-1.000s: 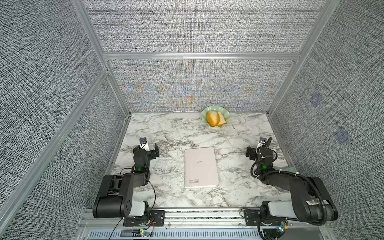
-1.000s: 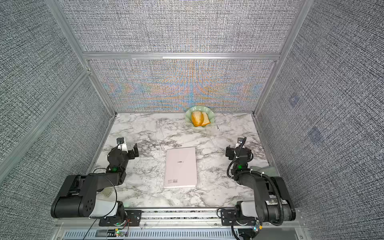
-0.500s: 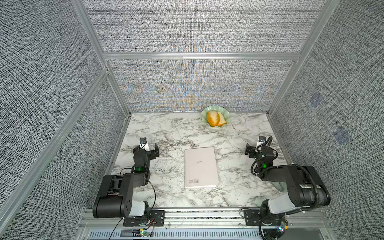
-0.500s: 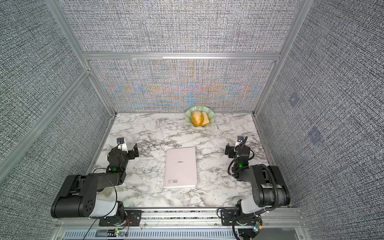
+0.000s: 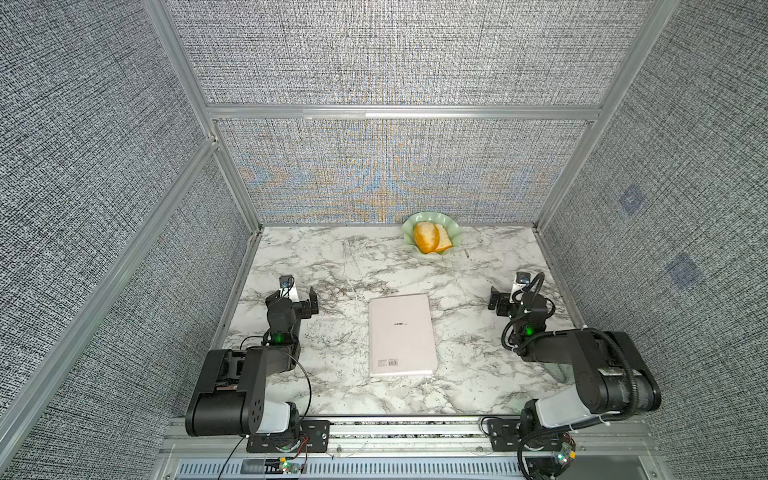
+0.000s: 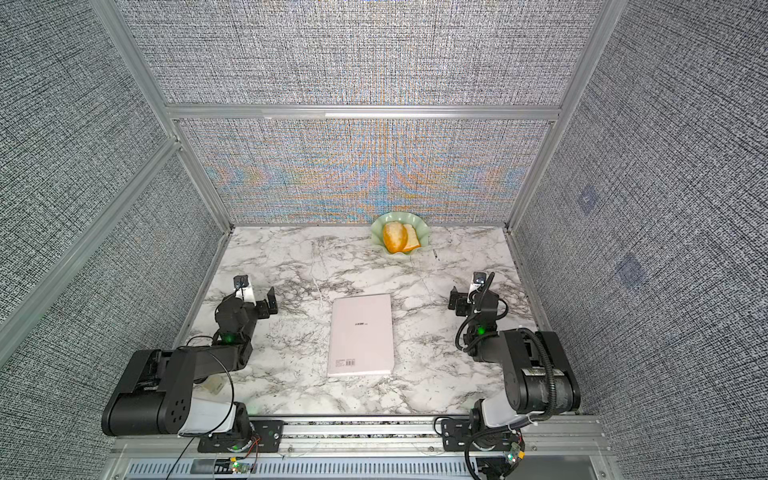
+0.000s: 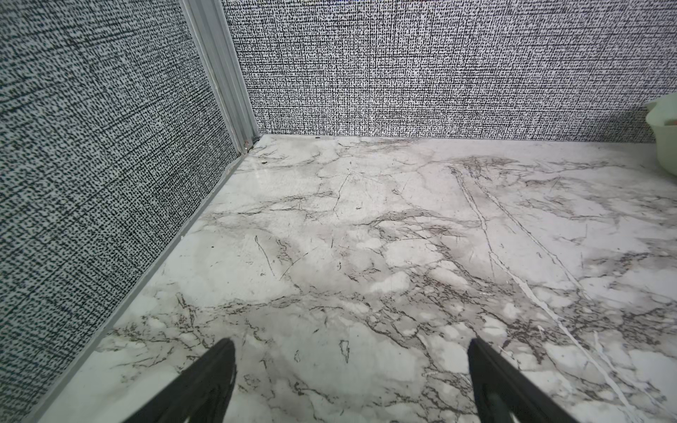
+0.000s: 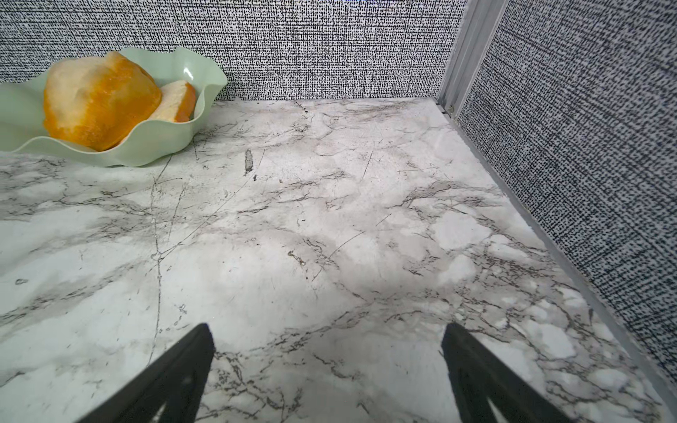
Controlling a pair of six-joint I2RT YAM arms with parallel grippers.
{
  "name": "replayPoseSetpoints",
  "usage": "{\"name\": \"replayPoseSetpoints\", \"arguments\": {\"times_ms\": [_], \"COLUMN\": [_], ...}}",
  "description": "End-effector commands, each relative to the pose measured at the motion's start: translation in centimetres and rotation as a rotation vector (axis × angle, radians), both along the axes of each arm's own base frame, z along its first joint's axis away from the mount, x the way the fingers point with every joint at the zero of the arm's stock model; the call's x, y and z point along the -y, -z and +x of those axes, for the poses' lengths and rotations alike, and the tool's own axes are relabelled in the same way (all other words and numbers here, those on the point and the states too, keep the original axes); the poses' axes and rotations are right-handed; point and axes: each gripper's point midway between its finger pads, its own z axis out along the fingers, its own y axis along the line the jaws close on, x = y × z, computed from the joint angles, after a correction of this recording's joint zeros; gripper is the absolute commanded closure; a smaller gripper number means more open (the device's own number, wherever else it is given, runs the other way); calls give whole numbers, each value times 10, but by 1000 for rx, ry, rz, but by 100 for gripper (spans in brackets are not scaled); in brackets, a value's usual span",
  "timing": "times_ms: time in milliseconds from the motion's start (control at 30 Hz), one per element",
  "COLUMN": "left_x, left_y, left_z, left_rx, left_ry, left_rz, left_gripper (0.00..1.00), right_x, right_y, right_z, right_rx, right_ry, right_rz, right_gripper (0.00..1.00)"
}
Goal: Place the photos into the photo albums
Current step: Reset both arms
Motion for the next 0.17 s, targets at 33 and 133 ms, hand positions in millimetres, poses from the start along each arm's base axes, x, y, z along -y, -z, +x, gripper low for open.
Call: {"name": "replayPoseSetpoints", "arguments": {"times_ms": [33, 133], "left_x": [1, 2], "left_y": [-4, -4], "left_z": [2, 2], "left_rx": [13, 14], "left_ry": [9, 10], "left_rz": [-3, -4], "left_gripper": [1, 0], "right_x": [-1, 0], "right_y": [1, 0], "right_z": [1, -1], "right_rx": [-7, 0], "right_ry": [-6, -1], "right_rz": [9, 5], "right_gripper": [1, 1]}}
